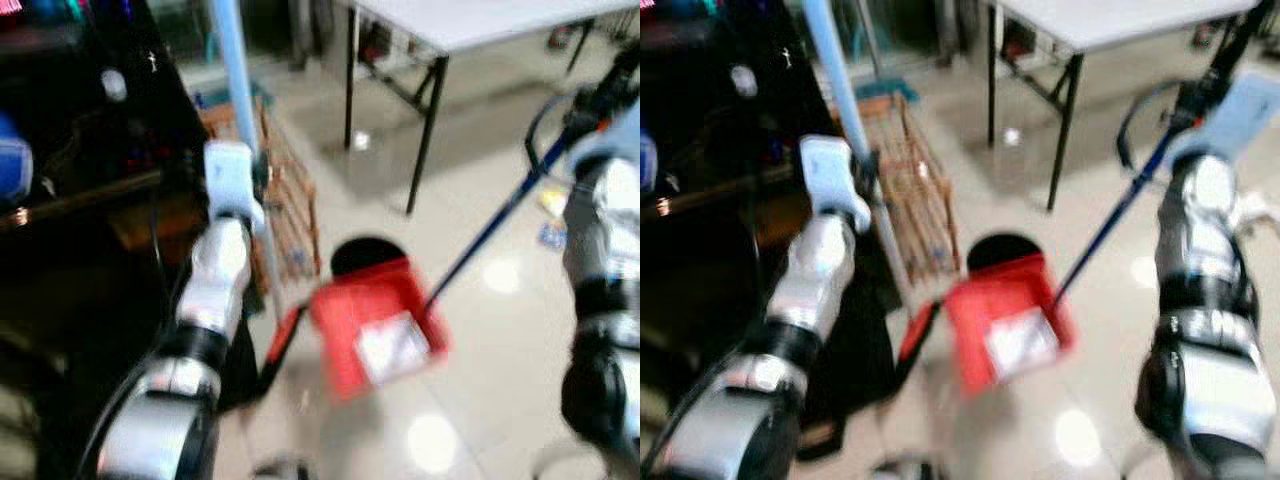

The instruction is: Sweep floor

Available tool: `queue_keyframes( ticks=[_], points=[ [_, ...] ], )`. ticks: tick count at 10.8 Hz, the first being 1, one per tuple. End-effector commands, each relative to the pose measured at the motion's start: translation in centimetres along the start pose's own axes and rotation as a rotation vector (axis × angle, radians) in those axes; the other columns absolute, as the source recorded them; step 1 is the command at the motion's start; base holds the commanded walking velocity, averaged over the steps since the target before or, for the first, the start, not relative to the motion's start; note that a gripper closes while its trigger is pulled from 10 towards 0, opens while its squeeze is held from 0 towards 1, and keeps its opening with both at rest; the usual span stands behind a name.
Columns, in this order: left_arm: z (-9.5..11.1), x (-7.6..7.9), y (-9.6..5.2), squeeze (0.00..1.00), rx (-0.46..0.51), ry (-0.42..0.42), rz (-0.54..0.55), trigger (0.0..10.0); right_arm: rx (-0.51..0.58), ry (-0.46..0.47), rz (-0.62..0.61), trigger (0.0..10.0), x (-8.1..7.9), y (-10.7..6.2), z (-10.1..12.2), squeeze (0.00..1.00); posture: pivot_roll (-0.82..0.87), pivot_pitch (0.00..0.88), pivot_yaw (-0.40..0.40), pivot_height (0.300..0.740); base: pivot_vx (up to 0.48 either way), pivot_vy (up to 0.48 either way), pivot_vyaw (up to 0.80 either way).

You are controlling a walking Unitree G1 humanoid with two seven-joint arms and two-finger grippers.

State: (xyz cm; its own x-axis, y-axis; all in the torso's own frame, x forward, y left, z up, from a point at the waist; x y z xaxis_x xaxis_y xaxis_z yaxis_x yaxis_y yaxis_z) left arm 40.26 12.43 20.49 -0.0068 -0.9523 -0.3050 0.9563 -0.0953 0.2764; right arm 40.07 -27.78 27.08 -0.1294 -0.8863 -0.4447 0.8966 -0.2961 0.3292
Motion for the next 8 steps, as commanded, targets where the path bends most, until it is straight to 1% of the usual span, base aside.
queue_keyframes(
  ticks=[1, 4, 8],
  points=[
    [1.65, -0.75, 0.63, 0.0, 0.062, 0.011, 0.018, 10.0, 0.076, 0.036, 0.018, 10.0, -0.76, 0.38, 1.92, 0.0, -0.03, 0.155, 0.063, 0.74, 0.285, 0.0, 0.0],
    [1.68, -0.81, 0.67, 0.0, 0.065, 0.006, 0.019, 10.0, 0.083, 0.033, 0.004, 10.0, -0.38, 0.25, 2.04, 0.0, -0.04, 0.145, 0.07, 0.74, 0.0, 0.0, 0.0],
    [1.72, -0.9, 0.62, 0.0, 0.071, 0.0, 0.02, 10.0, 0.071, 0.041, 0.021, 10.0, -0.98, 0.27, 1.64, 0.0, -0.02, 0.129, 0.065, 0.74, 0.0, 0.0, 0.0]
  ],
)
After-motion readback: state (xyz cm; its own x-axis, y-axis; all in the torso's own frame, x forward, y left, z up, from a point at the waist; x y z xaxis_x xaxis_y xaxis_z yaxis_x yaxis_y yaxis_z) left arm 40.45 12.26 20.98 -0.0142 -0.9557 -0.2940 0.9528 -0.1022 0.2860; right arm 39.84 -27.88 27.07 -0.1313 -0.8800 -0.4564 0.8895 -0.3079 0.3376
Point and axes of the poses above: a point about 5 cm out from each wrist's last joint towards the gripper, its own y axis pointing out of the wrist towards the gripper, its own z axis along the axis of the wrist's last joint, x = y × z, the point moved 2 cm from there along y, pointing out of the wrist towards the gripper, and after that the axes turned 15 degrees about y, right-handed, at the moved point
